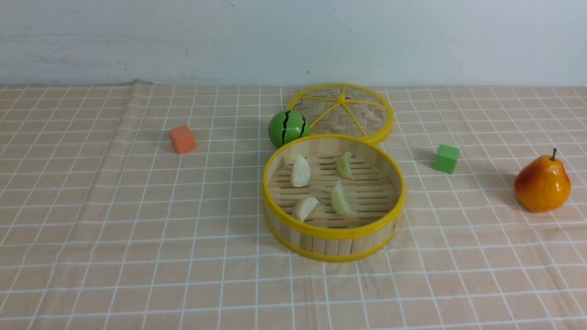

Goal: Put the dumplings into the steamer on the table with the brown tablecloth.

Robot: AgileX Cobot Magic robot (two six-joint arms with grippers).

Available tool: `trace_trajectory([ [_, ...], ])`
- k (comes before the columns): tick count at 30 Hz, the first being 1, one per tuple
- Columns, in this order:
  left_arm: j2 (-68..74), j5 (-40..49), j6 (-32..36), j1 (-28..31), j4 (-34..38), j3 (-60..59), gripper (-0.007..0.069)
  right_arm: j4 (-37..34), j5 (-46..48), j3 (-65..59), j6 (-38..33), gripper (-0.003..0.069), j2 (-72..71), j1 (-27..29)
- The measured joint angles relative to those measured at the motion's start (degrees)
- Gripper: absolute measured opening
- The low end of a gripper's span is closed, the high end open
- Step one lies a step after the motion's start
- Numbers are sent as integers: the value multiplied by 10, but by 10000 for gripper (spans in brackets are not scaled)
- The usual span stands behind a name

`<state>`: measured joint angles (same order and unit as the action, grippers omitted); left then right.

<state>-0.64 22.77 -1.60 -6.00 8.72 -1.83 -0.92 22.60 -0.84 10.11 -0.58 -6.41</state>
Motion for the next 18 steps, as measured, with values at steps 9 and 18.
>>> trace_trajectory([
  [9,0,0,0,0,0,0,-14,0,0,0,0,106,0,0],
  [18,0,0,0,0,0,0,-14,0,0,0,0,118,0,0],
])
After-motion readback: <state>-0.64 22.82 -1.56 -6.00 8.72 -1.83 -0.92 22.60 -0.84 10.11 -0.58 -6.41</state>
